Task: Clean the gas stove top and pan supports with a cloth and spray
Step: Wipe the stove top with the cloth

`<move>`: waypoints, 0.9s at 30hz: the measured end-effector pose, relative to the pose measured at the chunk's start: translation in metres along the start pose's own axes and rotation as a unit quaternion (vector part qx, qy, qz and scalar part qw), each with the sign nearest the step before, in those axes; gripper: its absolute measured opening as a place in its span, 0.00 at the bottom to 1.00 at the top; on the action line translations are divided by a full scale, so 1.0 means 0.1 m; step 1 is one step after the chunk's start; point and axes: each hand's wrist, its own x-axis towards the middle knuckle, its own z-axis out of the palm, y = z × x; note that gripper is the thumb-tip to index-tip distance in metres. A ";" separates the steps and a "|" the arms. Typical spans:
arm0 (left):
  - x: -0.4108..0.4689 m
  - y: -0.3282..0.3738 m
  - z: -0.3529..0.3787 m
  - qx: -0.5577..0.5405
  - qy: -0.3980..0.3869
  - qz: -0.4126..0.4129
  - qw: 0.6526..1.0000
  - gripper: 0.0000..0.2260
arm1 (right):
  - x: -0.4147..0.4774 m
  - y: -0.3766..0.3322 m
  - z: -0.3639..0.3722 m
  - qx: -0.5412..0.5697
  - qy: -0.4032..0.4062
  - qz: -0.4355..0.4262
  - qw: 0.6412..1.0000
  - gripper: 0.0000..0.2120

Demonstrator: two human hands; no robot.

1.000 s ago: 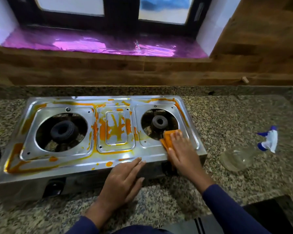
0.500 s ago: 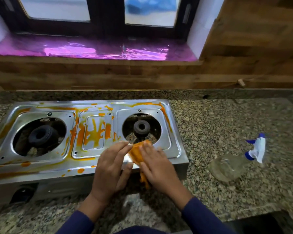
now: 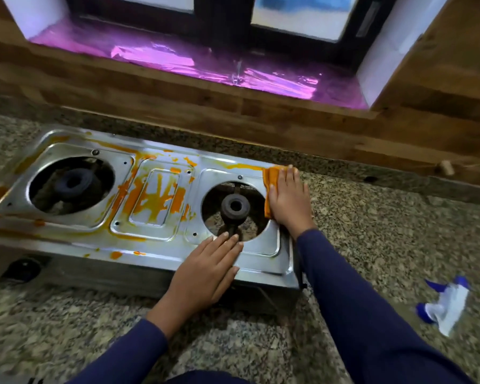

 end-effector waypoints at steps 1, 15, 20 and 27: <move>0.00 0.00 -0.01 0.001 -0.002 -0.002 1.000 0.21 | 0.15 0.01 -0.01 -0.001 -0.009 -0.004 1.000 0.29; 0.01 0.03 0.03 -0.006 -0.018 -0.024 1.000 0.21 | -1.68 0.00 0.16 -0.023 -0.005 -0.054 0.998 0.31; 0.00 0.02 0.04 -0.010 -0.018 -0.024 1.000 0.22 | -1.15 -0.10 0.13 -0.022 -0.001 -0.039 0.999 0.31; -0.01 0.03 -0.02 -0.019 -0.023 -0.029 0.999 0.22 | 0.29 -0.25 0.05 0.010 0.011 0.010 1.000 0.30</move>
